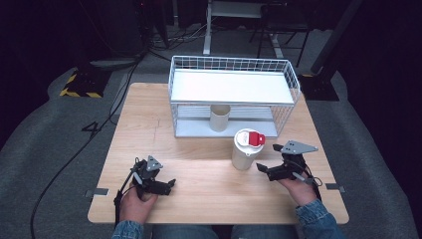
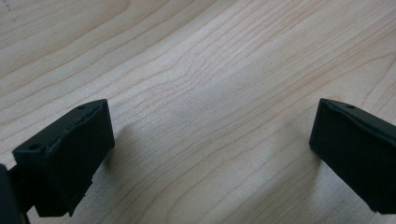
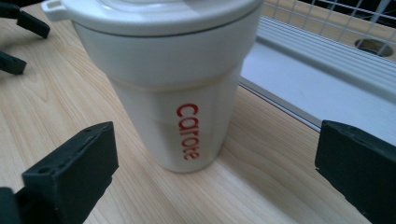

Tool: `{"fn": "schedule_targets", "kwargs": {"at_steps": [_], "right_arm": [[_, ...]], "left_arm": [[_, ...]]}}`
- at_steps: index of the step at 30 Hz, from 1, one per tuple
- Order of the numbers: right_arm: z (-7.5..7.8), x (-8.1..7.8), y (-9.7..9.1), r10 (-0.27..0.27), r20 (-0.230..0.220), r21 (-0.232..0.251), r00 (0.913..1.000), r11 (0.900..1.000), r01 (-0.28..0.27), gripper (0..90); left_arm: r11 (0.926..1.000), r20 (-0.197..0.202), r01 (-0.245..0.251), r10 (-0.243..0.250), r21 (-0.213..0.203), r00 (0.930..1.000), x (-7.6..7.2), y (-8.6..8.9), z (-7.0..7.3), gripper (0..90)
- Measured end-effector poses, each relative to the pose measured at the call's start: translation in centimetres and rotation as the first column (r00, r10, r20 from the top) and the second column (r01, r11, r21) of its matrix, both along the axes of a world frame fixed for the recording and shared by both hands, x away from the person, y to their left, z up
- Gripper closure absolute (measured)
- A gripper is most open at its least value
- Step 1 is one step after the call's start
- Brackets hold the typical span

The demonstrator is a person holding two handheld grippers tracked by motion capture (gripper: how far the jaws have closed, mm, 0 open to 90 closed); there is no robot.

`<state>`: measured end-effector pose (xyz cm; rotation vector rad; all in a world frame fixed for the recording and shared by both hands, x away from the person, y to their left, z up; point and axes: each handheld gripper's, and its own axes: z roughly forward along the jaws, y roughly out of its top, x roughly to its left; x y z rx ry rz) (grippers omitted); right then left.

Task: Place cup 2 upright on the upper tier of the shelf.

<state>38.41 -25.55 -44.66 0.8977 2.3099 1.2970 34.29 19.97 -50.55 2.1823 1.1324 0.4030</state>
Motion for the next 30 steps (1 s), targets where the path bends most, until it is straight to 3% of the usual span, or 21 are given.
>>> {"fn": "schedule_targets", "kwargs": {"at_steps": [7,14,24,30], "right_arm": [[-0.5,0.9,1.8,0.034,-0.002,0.035,0.9994,0.9988,-0.034,0.0],[-1.4,2.1,2.9,0.053,-0.031,0.1,0.9981,0.9938,-0.049,0.0],[-2.3,2.7,4.1,0.058,-0.02,0.146,0.9981,0.9878,-0.055,0.0],[-2.7,3.1,4.5,0.05,-0.016,0.146,0.9986,0.9882,-0.047,0.0]], "left_arm": [[1.0,0.0,0.0,0.0,0.0,1.0,0.0,0.0,0.0,0.4],[1.0,0.0,0.0,0.0,0.0,1.0,0.0,0.0,0.0,0.4],[1.0,0.0,0.001,-0.001,0.001,1.0,0.0,0.0,0.0,0.4],[1.0,0.0,0.001,-0.001,0.001,1.0,0.0,0.0,0.0,0.4]]}}
